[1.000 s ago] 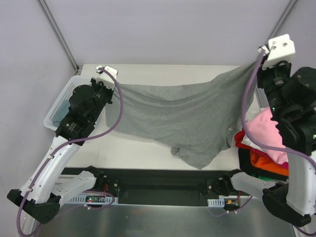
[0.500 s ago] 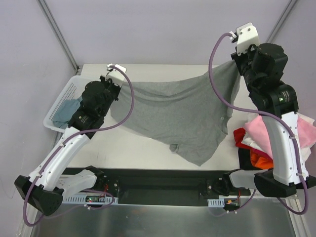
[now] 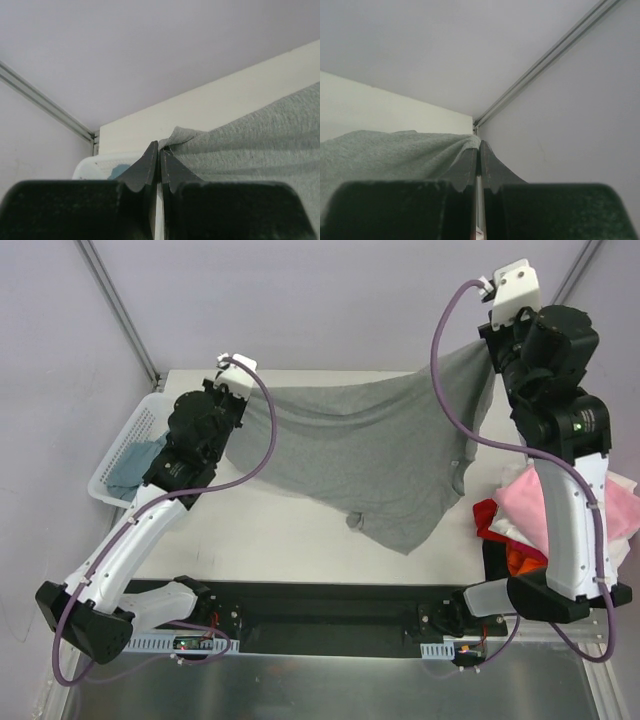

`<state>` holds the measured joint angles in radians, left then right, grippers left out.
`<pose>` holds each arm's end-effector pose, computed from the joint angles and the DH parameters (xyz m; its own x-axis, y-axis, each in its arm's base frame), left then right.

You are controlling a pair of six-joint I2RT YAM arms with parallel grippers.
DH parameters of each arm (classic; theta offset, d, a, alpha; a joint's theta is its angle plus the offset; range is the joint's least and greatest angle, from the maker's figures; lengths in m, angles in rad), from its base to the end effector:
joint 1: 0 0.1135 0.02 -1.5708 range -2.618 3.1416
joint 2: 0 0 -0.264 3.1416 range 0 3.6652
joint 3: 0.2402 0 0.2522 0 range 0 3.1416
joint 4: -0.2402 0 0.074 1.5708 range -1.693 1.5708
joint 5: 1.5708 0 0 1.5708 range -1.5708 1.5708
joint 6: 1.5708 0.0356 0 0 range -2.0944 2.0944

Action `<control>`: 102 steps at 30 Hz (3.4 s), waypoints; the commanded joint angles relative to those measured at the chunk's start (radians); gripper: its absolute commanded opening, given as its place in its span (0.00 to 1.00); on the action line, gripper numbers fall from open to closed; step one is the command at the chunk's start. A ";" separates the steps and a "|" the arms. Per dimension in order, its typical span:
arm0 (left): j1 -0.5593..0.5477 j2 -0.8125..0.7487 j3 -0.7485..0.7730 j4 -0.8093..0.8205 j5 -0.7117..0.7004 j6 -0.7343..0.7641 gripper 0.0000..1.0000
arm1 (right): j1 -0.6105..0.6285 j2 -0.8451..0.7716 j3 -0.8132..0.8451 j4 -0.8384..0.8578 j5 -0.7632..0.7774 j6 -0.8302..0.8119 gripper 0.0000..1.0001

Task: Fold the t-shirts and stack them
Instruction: Flatten out the tshirt

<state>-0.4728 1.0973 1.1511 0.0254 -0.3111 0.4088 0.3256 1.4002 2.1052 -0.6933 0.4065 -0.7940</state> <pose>0.2262 -0.1035 0.4301 0.1290 0.3591 -0.9243 0.1205 0.9195 0.3740 0.2220 0.0601 0.5794 -0.0498 -0.7082 -0.7043 0.0645 0.7014 -0.7099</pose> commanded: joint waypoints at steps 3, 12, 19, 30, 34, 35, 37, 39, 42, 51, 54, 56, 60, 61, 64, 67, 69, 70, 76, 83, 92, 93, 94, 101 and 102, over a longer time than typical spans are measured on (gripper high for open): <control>-0.010 -0.028 0.200 0.045 -0.075 0.007 0.00 | -0.005 -0.081 0.058 0.126 0.006 -0.020 0.01; -0.009 -0.100 0.141 0.008 -0.075 -0.002 0.00 | 0.090 -0.174 0.102 0.313 -0.009 -0.157 0.01; -0.009 -0.146 0.148 0.008 -0.075 0.013 0.00 | 0.121 -0.211 0.188 0.334 -0.041 -0.208 0.01; -0.009 -0.244 0.226 -0.019 -0.091 0.030 0.00 | 0.125 -0.296 0.185 0.292 -0.077 -0.197 0.01; -0.009 -0.301 0.213 -0.021 -0.072 0.012 0.00 | 0.115 -0.328 0.248 0.218 -0.141 -0.093 0.01; -0.009 -0.325 0.203 -0.021 -0.068 0.005 0.00 | 0.109 -0.340 0.257 0.206 -0.152 -0.074 0.01; -0.009 -0.359 0.191 -0.050 -0.046 -0.002 0.00 | 0.089 -0.354 0.265 0.183 -0.172 -0.056 0.01; -0.006 -0.376 0.174 -0.054 -0.034 -0.007 0.00 | 0.079 -0.369 0.265 0.172 -0.181 -0.042 0.01; -0.007 -0.401 0.157 -0.064 -0.010 -0.010 0.00 | 0.066 -0.377 0.260 0.156 -0.195 -0.027 0.01; -0.006 -0.447 0.073 -0.082 0.046 -0.016 0.00 | 0.056 -0.382 0.194 0.135 -0.193 -0.019 0.01; -0.007 -0.445 0.059 -0.082 0.034 -0.002 0.00 | 0.056 -0.379 0.158 0.141 -0.176 -0.028 0.01; -0.006 -0.427 0.056 -0.081 0.026 0.008 0.00 | 0.055 -0.376 0.131 0.153 -0.167 -0.034 0.00; -0.007 -0.393 0.030 -0.052 0.024 0.022 0.00 | 0.055 -0.380 0.018 0.186 -0.132 -0.048 0.01; -0.006 -0.378 0.022 -0.042 0.024 0.027 0.00 | 0.056 -0.382 -0.040 0.193 -0.126 -0.053 0.01; -0.007 -0.346 -0.011 -0.028 0.024 0.033 0.00 | 0.056 -0.388 -0.161 0.230 -0.115 -0.056 0.01; -0.007 -0.315 -0.051 0.033 0.014 0.048 0.00 | 0.056 -0.377 -0.233 0.265 -0.095 -0.063 0.01; -0.006 -0.300 -0.079 0.053 0.009 0.056 0.00 | 0.055 -0.363 -0.286 0.301 -0.075 -0.076 0.01; -0.006 -0.286 -0.088 0.065 0.006 0.058 0.00 | 0.055 -0.357 -0.295 0.307 -0.072 -0.083 0.00; -0.006 -0.240 -0.139 0.105 0.001 0.065 0.00 | 0.047 -0.291 -0.286 0.325 -0.041 -0.105 0.01; -0.006 -0.197 -0.194 0.183 -0.011 0.073 0.00 | 0.032 -0.230 -0.261 0.325 -0.011 -0.123 0.01; -0.003 -0.129 -0.246 0.280 -0.031 0.091 0.00 | 0.015 -0.147 -0.283 0.311 0.037 -0.139 0.01; 0.000 -0.117 -0.248 0.284 -0.031 0.094 0.00 | 0.013 -0.132 -0.284 0.307 0.044 -0.136 0.01; 0.000 -0.113 -0.254 0.292 -0.034 0.097 0.00 | 0.013 -0.122 -0.286 0.302 0.048 -0.137 0.01; 0.023 -0.036 -0.248 0.366 -0.063 0.105 0.00 | 0.001 -0.032 -0.269 0.298 0.068 -0.140 0.01; 0.034 -0.012 -0.243 0.373 -0.066 0.104 0.00 | 0.000 -0.023 -0.254 0.296 0.071 -0.140 0.01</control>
<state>-0.4690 1.0412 0.8944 0.2867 -0.3344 0.4984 0.3397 1.3518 1.8065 -0.4400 0.4343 -0.9287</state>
